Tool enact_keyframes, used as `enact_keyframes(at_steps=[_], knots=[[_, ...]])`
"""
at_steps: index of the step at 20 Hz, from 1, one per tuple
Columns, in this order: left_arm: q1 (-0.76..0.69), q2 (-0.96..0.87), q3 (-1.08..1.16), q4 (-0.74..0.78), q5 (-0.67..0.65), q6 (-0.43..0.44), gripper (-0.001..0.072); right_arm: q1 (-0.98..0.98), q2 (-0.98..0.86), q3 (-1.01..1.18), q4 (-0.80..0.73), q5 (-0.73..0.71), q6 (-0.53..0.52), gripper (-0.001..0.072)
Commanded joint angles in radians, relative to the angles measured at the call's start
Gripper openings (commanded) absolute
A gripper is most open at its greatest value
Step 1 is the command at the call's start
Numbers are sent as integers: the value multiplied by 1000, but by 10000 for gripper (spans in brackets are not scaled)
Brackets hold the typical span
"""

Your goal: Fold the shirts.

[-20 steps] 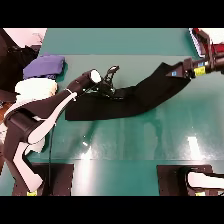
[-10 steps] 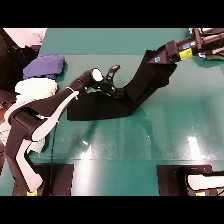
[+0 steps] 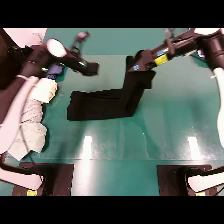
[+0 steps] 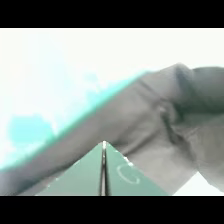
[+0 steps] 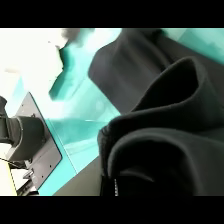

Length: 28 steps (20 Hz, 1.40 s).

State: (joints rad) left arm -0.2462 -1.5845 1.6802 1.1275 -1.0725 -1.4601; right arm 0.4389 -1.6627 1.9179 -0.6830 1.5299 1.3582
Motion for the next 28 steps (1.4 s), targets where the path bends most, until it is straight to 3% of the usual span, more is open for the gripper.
enact_keyframes(at_steps=[1, 5, 6, 7, 8, 11, 16, 21, 22, 23, 28], knots=[[138, 155, 0, 90, -45, 25, 25, 149, -59, 2, 3, -116, -46, 12], [257, 263, 1, 101, -56, 24, 25, 374, -208, 70, 7, -294, -100, 19], [274, 276, 1, 101, -65, 24, 25, 430, -265, 126, 11, -331, -144, 188], [286, 285, 1, 101, -79, 23, 25, 472, -310, 175, 11, -364, -163, 423], [293, 288, 0, 101, -99, 23, 25, 500, -335, 207, 8, -393, -163, 532], [293, 288, 0, 108, -164, 28, 25, 473, -266, 104, -72, -404, -163, 531], [293, 287, 0, 107, -193, 28, 25, 227, -65, -206, -263, -215, -90, 530], [293, 278, -20, 101, -214, 27, 26, -45, 62, -532, -244, -291, -48, 545], [291, 278, -40, 95, -211, 27, 25, -83, 60, -568, -216, -302, -48, 667], [291, 278, -62, 91, -208, 27, 26, -115, 45, -597, -171, -310, -49, 709], [291, 278, -164, 62, -192, 27, 26, -156, -110, -595, 22, -304, -67, 694]])
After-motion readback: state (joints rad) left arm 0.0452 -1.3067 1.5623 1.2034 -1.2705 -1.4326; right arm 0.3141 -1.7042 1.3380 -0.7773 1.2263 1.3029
